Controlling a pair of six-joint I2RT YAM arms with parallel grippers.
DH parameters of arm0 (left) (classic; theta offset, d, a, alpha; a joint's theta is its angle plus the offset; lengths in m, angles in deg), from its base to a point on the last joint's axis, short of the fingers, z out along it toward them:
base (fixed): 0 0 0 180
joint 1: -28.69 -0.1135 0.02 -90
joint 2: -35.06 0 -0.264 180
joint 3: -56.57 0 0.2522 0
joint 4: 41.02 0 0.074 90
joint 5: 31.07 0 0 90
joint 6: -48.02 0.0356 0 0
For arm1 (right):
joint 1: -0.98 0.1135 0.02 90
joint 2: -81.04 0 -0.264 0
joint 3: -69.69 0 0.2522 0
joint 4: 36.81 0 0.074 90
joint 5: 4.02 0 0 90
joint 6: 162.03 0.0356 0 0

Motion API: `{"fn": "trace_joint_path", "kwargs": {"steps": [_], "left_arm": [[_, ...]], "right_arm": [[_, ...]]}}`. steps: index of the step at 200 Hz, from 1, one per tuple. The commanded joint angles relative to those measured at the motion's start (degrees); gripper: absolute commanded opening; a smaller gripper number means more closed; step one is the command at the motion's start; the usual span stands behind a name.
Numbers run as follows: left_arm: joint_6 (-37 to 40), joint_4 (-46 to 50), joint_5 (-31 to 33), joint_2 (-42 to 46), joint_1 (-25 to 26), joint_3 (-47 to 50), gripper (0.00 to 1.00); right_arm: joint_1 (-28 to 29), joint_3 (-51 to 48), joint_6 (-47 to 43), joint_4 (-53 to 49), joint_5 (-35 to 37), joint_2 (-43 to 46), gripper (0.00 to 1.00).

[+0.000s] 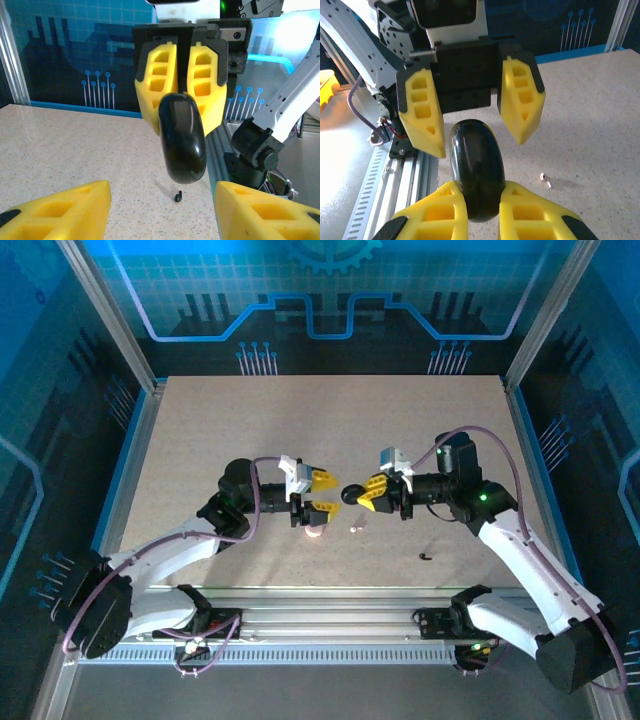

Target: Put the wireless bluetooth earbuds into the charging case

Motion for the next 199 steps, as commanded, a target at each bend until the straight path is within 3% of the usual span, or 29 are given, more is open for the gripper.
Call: {"fn": "trace_joint_path", "kwargs": {"steps": [1,66,115,164,199], "left_arm": [[-2.6,-5.3,-3.5,-1.0,0.3,-0.2,0.58],[-6.0,-9.1,-4.9,-2.5,0.8,-1.0,0.54],[-8.2,-12.7,-4.7,-2.6,1.1,0.0,0.44],[-6.7,-11.3,-3.7,-1.7,1.3,0.3,0.44],[-6.1,-9.4,-4.5,-1.5,1.3,-0.6,0.29]], "right_arm": [[-0.3,-1.0,5.4,6.9,-3.6,0.2,0.09],[1.9,-3.2,8.7,11.4,-2.6,-0.1,0.09],[4.5,-5.5,12.4,17.3,1.0,0.0,0.08],[4.8,-7.3,13.9,20.7,4.3,2.4,0.09],[4.5,-8.4,14.4,21.5,5.2,4.0,0.09]]}}
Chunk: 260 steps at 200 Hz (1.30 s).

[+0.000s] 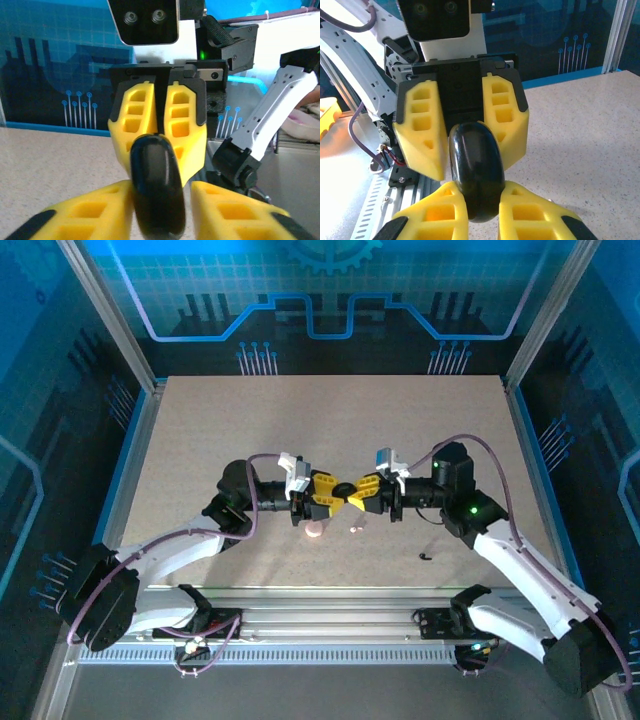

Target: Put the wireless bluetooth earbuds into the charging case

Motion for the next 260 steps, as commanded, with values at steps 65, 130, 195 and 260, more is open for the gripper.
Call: {"fn": "trace_joint_path", "kwargs": {"steps": [65,130,195,260], "left_arm": [[1.5,1.0,-1.2,0.8,0.5,-0.4,0.35],[1.4,0.5,-1.6,0.7,0.6,-0.7,0.27],[5.1,7.2,-1.7,1.7,0.6,-2.0,0.09],[21.7,30.9,0.8,4.8,1.3,-7.1,0.08]], "right_arm": [[0.0,-2.4,4.7,7.6,0.7,1.3,0.09],[0.0,-2.9,5.1,7.9,0.5,1.4,0.10],[-0.5,1.0,-2.3,-3.9,2.4,3.7,0.30],[-1.3,20.7,-27.7,-40.3,1.7,-3.8,0.49]]}}
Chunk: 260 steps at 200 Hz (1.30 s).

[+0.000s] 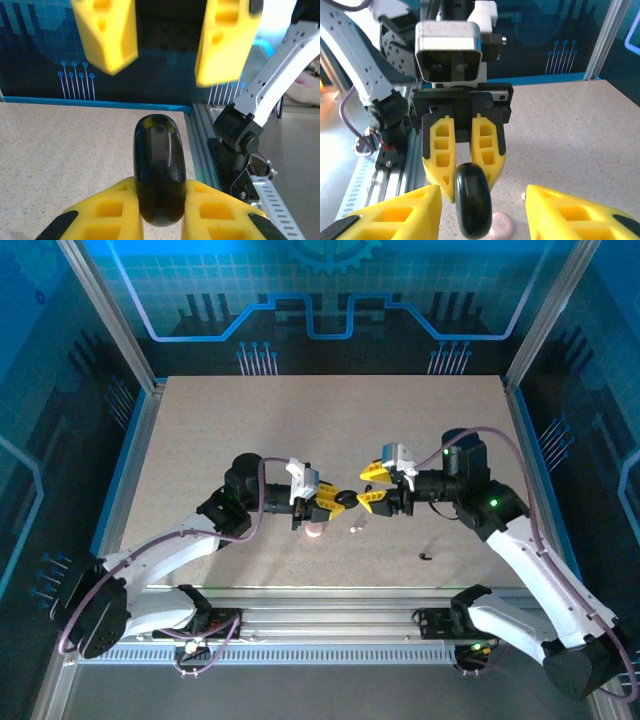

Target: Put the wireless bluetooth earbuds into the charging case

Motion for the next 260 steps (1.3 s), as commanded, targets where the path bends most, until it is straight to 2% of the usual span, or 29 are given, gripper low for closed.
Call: {"fn": "trace_joint_path", "kwargs": {"steps": [1,20,75,110,143,191,208,224,230,260], "left_arm": [[7.5,8.3,0.6,1.8,0.4,-2.3,0.08],[7.4,8.1,0.5,1.7,0.5,-2.3,0.08],[5.7,4.6,0.7,1.7,0.6,-0.8,0.07],[5.9,6.1,0.2,1.7,0.6,-1.6,0.08],[6.5,6.1,0.5,1.9,0.6,-1.7,0.07],[5.5,4.8,0.1,1.9,0.6,-1.4,0.08],[4.4,3.2,0.0,1.6,0.6,-1.2,0.14],[4.0,2.2,0.1,1.5,0.6,-0.8,0.32],[3.8,1.9,0.2,1.5,0.7,-0.7,0.35],[3.7,1.9,0.4,1.6,0.7,-0.4,0.37]], "right_arm": [[-0.4,5.8,-12.2,-17.6,-0.8,-3.4,0.49],[0.3,8.5,-15.4,-21.4,0.8,-5.4,0.50],[4.8,11.1,-18.0,-22.7,3.9,-9.0,0.49],[7.6,11.2,-19.6,-23.0,6.1,-11.0,0.47],[8.3,11.9,-21.5,-24.2,5.6,-12.8,0.39],[8.3,12.6,-23.6,-24.9,5.6,-13.5,0.20],[8.3,12.7,-24.2,-25.1,6.1,-13.3,0.16],[8.1,12.7,-24.4,-25.0,5.9,-13.0,0.16],[7.9,12.6,-24.4,-24.8,5.3,-12.8,0.16],[6.2,12.2,-23.9,-23.4,1.9,-12.2,0.16]]}}
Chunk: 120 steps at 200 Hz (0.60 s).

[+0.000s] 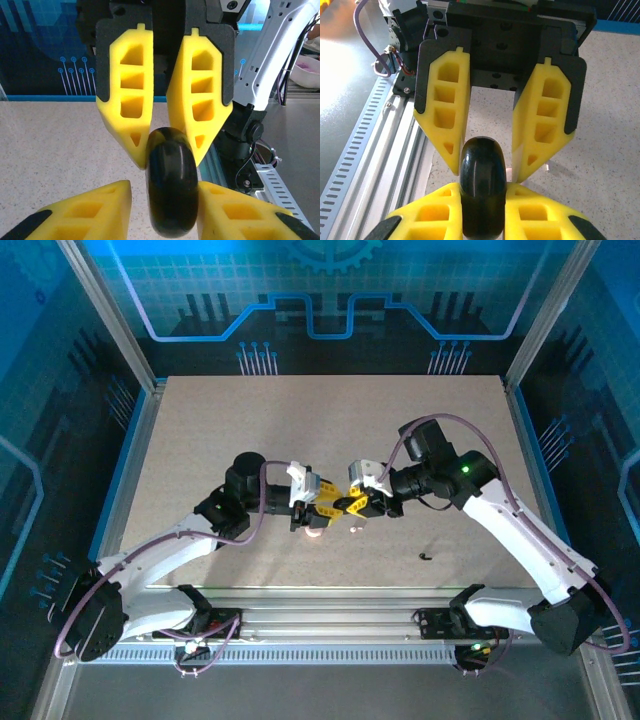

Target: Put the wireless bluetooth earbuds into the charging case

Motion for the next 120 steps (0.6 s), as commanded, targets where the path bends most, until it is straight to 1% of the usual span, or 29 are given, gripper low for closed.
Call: {"fn": "trace_joint_path", "kwargs": {"steps": [1,19,30,51,92,120], "left_arm": [[-0.3,-2.3,-0.2,0.8,0.4,0.4,0.37],[-0.2,-2.1,-0.2,0.7,0.4,0.5,0.37],[-0.3,-2.1,-0.2,0.6,0.4,0.5,0.39],[-0.3,-2.1,-0.2,0.4,0.4,0.5,0.39],[-0.6,-2.4,-0.6,-0.5,0.4,0.1,0.33],[-1.0,-3.2,-0.9,-1.0,0.4,0.0,0.33]], "right_arm": [[-1.1,0.7,-0.8,-0.4,-4.3,1.0,0.16],[-2.0,0.6,-0.3,0.2,-6.0,1.1,0.16],[-2.5,0.5,0.0,0.6,-6.9,1.2,0.16],[-2.8,0.8,0.4,1.2,-7.2,0.9,0.16],[-3.0,1.1,0.6,1.0,-7.9,0.5,0.16],[-3.2,1.0,1.0,1.5,-8.6,0.3,0.16]]}}
